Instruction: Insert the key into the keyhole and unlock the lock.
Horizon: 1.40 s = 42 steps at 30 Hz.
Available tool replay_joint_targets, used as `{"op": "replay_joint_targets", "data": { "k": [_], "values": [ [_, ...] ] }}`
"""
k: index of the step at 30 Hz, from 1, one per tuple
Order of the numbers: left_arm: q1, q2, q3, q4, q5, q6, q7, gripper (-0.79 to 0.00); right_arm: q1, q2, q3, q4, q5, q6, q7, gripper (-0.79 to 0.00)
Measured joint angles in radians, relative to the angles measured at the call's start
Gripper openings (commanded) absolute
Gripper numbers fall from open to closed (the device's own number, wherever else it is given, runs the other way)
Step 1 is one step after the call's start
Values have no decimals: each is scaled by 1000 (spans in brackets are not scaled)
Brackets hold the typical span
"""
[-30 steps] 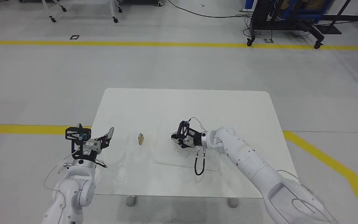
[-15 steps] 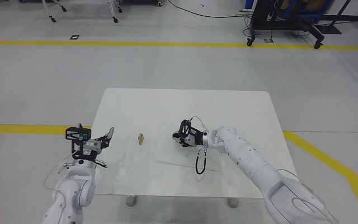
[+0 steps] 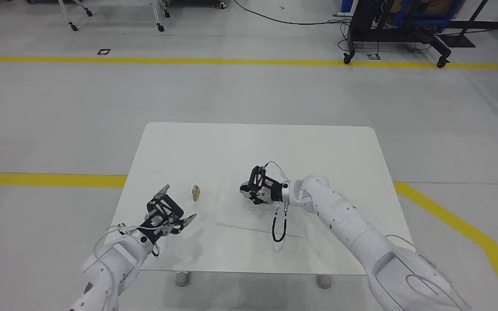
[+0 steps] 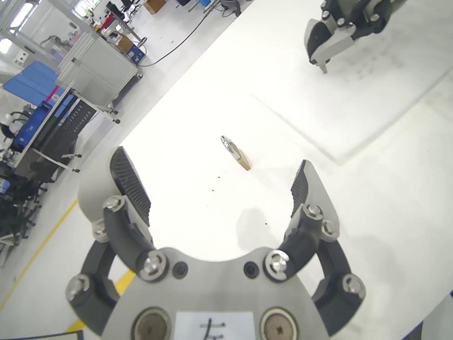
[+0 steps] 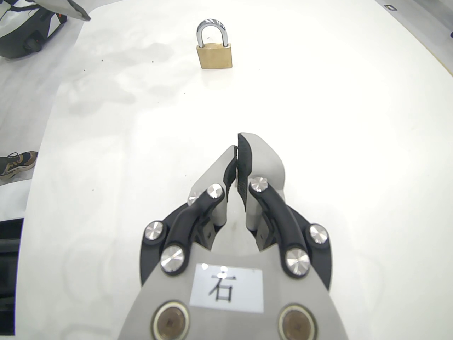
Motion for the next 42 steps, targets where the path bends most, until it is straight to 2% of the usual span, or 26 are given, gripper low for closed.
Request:
{"op": "replay_joint_targets", "data": {
  "k": [6, 15, 19, 22, 32, 42],
  "values": [
    [15, -1, 61, -42, 116, 51, 1, 0, 0, 0, 0, 0, 0, 0, 0, -785],
    [-82, -16, 208, -29, 191, 30, -160, 0, 0, 0, 0, 0, 0, 0, 0, -785],
    [-130, -29, 277, 11, 231, 88, -241, 0, 0, 0, 0, 0, 0, 0, 0, -785],
    [-158, -37, 319, 44, 236, 125, -257, 0, 0, 0, 0, 0, 0, 0, 0, -785],
    [-207, -50, 374, 108, 239, 140, -259, 0, -13, 2, 5, -15, 6, 14, 6, -785],
    [-246, -61, 414, 152, 248, 156, -290, 0, -53, 31, 51, -77, 15, -24, 2, -785]
  ]
}}
